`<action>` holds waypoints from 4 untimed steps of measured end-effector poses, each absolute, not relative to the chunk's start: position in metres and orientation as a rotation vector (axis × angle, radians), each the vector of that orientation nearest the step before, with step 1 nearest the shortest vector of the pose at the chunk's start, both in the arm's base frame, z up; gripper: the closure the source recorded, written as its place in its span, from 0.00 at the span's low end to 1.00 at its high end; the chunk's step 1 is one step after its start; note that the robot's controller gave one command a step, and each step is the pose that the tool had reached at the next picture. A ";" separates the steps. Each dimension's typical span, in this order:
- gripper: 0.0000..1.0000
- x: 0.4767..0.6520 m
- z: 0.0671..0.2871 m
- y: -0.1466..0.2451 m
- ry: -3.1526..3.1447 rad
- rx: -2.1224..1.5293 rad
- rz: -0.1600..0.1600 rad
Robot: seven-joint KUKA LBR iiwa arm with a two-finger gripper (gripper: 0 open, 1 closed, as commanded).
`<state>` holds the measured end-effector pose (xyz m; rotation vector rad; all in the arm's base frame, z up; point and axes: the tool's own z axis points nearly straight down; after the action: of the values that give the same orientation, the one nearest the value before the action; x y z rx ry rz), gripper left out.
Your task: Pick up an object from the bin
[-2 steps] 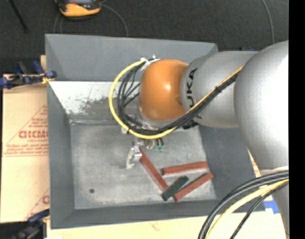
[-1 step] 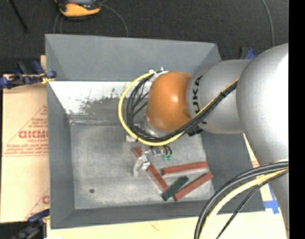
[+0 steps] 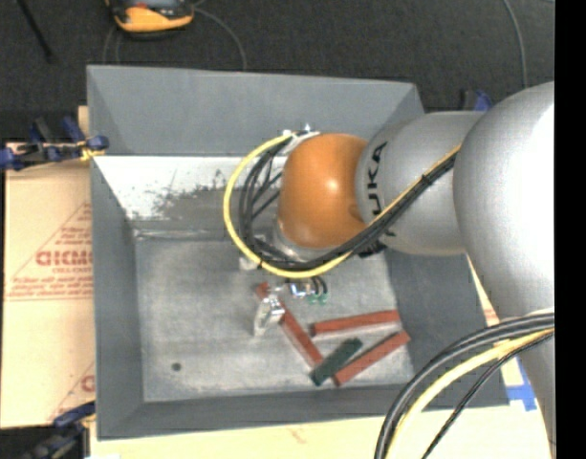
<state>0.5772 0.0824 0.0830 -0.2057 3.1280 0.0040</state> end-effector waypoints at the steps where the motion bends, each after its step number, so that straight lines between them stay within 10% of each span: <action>1: 0.00 0.578 0.083 0.083 3.127 -0.211 0.005; 2: 0.00 0.587 0.078 0.059 3.129 -0.227 0.004; 3: 1.00 0.594 0.080 0.018 3.127 -0.346 0.016; 4: 1.00 0.595 0.080 0.018 3.127 -0.345 0.016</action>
Offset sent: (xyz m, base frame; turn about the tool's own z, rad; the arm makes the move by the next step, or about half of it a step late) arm 0.0155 -0.0010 -0.0130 0.0360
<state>0.5945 0.0180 0.0798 -0.3445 3.1275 0.0160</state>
